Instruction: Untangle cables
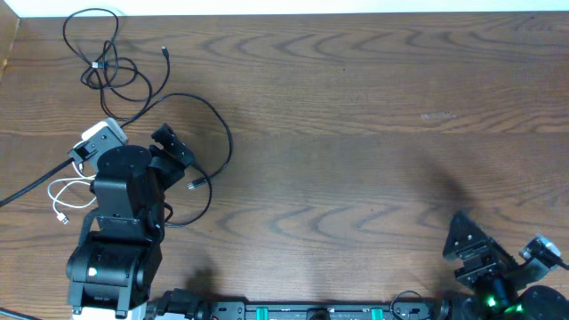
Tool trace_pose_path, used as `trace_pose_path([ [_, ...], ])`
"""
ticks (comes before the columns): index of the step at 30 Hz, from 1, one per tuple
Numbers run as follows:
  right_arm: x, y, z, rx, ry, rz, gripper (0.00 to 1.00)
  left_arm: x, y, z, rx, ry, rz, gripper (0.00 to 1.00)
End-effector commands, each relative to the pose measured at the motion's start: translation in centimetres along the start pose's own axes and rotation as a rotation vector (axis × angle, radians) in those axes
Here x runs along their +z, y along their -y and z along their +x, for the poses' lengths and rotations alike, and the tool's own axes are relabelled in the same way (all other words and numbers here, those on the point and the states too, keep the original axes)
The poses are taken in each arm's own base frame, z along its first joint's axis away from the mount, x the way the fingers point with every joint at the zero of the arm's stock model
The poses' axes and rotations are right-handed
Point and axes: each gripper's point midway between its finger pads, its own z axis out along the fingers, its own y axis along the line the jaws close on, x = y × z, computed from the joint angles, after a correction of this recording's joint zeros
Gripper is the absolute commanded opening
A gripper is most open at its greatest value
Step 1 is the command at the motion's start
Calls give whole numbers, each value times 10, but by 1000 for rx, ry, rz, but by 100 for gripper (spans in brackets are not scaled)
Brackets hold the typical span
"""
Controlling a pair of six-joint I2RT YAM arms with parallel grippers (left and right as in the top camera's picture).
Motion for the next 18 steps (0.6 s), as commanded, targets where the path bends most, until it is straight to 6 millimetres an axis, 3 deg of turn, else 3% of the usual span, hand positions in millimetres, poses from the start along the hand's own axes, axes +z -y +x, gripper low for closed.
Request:
trace_pose_path([
  [1, -3, 7, 13, -5, -45, 9, 99, -1, -1, -3, -11, 9, -7, 99],
  [7, -8, 32, 45, 7, -182, 108, 99, -1, -1, -3, -11, 9, -7, 99],
  [11, -9, 33, 47, -5, -194, 108, 99, -1, -1, -3, -11, 9, -7, 99],
  [15, -9, 35, 49, -207, -213, 93, 99, -1, -1, -3, -10, 9, -7, 99],
  [18, -9, 35, 49, -242, -216, 91, 99, -1, -1, -3, -11, 9, -7, 99],
])
